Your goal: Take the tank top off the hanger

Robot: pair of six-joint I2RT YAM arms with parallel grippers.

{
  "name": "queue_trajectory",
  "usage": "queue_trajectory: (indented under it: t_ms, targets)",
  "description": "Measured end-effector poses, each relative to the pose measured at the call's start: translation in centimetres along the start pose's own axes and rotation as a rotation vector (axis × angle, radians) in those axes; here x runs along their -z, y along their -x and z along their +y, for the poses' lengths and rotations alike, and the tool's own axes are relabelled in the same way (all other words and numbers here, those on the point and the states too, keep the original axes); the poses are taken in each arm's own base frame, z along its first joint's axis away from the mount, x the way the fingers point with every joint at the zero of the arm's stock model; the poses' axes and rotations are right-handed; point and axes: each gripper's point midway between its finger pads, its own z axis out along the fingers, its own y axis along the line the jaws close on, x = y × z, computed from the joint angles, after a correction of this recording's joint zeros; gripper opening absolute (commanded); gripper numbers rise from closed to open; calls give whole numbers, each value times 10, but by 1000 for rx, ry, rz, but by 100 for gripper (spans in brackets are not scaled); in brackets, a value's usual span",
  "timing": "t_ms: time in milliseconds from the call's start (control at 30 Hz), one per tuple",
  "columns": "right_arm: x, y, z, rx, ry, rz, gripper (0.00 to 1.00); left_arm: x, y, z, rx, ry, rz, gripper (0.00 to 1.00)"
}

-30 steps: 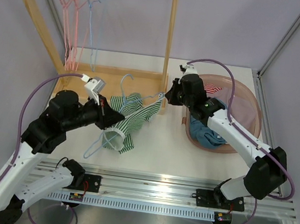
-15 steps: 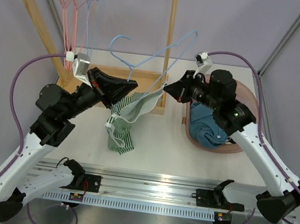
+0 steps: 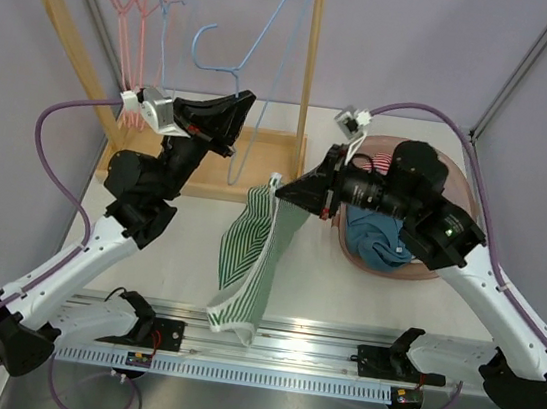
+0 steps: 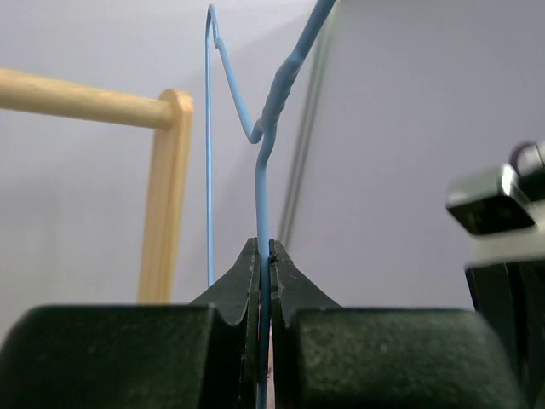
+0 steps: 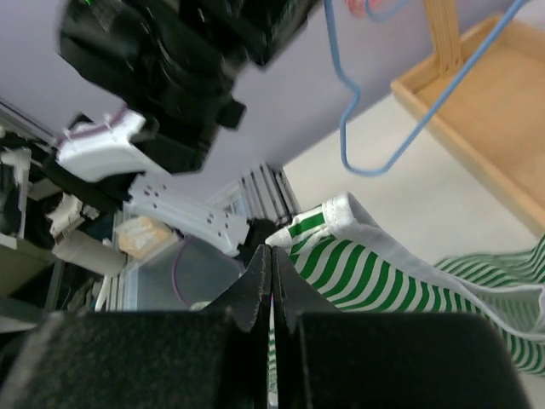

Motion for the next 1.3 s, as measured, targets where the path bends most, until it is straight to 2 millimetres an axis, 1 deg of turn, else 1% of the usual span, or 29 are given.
queue_trajectory:
  t_ms: [33,67,133,200,267,333,367,400,433,467,500,533,567,600,633,700,733,833,933,1033,1100,1233,1300]
  targets:
    - [-4,-11,-2,-7,-7,26,0,1,-1,5,-6,29,12,0]
    - [-9,-27,-6,-18,-24,62,0,3,-3,10,-11,59,32,0]
    - [-17,-57,-24,-41,-88,119,0,9,-5,18,-12,118,84,0]
    - [-22,-85,-47,-62,-168,165,0,17,-3,24,-13,173,127,0]
    - [-25,-117,-71,-82,-262,220,0,29,0,30,-10,228,166,0]
    - [-29,-147,-91,-91,-342,272,0,44,2,35,-2,282,202,0]
    - [-31,-166,-102,-94,-387,308,0,52,0,39,1,313,229,0]
    - [-33,-178,-109,-94,-415,333,2,61,-5,43,5,345,263,0]
    - [-34,-192,-119,-93,-458,362,8,68,-7,46,6,370,285,0]
    - [-36,-203,-127,-93,-496,388,17,75,-12,50,8,401,316,0]
    - [-38,-213,-137,-92,-538,409,31,83,-17,53,10,433,356,0]
    - [-39,-221,-149,-88,-588,426,56,88,-21,56,12,458,390,0]
    - [-38,-227,-159,-87,-636,442,74,92,-26,59,13,482,424,0]
    - [-36,-233,-169,-80,-684,457,96,95,-32,62,15,504,458,0]
    - [-34,-235,-178,-70,-728,463,99,98,-36,64,14,524,488,0]
    - [-28,-234,-187,-41,-782,466,100,101,-45,70,6,565,550,0]
    - [-25,-230,-190,-31,-805,455,100,101,-50,73,0,584,578,0]
    - [-21,-212,-190,-7,-839,397,100,98,-64,81,-17,632,666,0]
    - [-13,-192,-183,6,-844,333,99,88,-66,90,-30,665,713,0]
    - [-8,-178,-176,10,-833,284,100,73,-58,100,-40,699,720,0]
    - [-6,-175,-174,10,-828,272,99,59,-45,109,-45,716,695,0]
    - [-2,-184,-177,10,-835,289,100,35,-19,127,-50,741,646,0]
    - [-1,-189,-179,9,-840,300,100,24,-7,140,-55,758,623,0]
